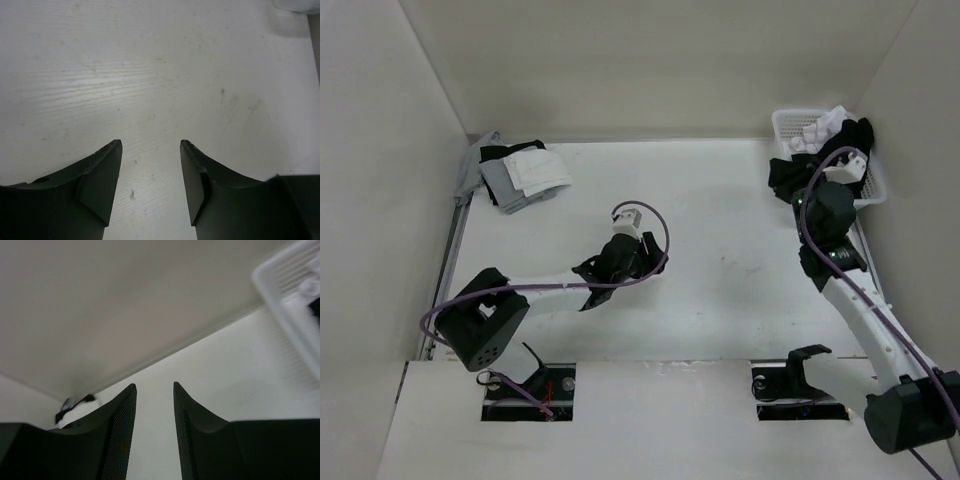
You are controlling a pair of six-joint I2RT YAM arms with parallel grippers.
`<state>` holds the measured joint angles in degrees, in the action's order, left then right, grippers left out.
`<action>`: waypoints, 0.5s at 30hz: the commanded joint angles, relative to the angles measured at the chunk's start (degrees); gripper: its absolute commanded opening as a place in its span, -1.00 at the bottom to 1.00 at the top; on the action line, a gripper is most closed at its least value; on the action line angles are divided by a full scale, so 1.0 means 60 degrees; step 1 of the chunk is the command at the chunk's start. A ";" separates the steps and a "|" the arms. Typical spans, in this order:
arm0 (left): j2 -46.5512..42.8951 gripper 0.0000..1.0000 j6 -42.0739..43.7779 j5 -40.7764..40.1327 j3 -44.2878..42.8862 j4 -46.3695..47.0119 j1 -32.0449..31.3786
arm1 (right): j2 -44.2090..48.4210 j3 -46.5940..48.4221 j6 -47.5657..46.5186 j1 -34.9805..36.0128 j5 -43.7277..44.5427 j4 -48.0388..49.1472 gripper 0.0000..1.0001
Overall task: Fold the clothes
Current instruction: Grab the tank top from the pile
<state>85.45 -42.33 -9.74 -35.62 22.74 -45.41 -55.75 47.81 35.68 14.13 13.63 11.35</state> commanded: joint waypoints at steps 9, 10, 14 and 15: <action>0.0422 -0.04 0.0535 0.0510 0.0369 0.1922 -0.1125 | -0.4284 0.2297 -0.0410 -0.3634 0.0702 -0.0896 -1.00; 0.0392 -0.04 0.0579 0.0495 0.0384 0.1937 -0.1126 | -0.4781 0.2619 -0.0439 -0.3927 0.0731 -0.0954 -1.00; 0.0100 -0.05 0.0594 0.0583 0.0589 0.1937 -0.0833 | -0.6525 0.3893 -0.0804 -0.4544 0.0761 -0.1276 -0.77; -0.0002 -0.04 0.0638 0.0525 0.0662 0.1966 -0.0746 | -0.7124 0.4375 -0.1139 -0.4647 0.0848 -0.1364 -0.63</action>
<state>88.20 -40.01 -6.74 -32.93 30.70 -51.20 -93.41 67.05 33.12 -12.40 16.93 3.95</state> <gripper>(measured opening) 0.479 0.111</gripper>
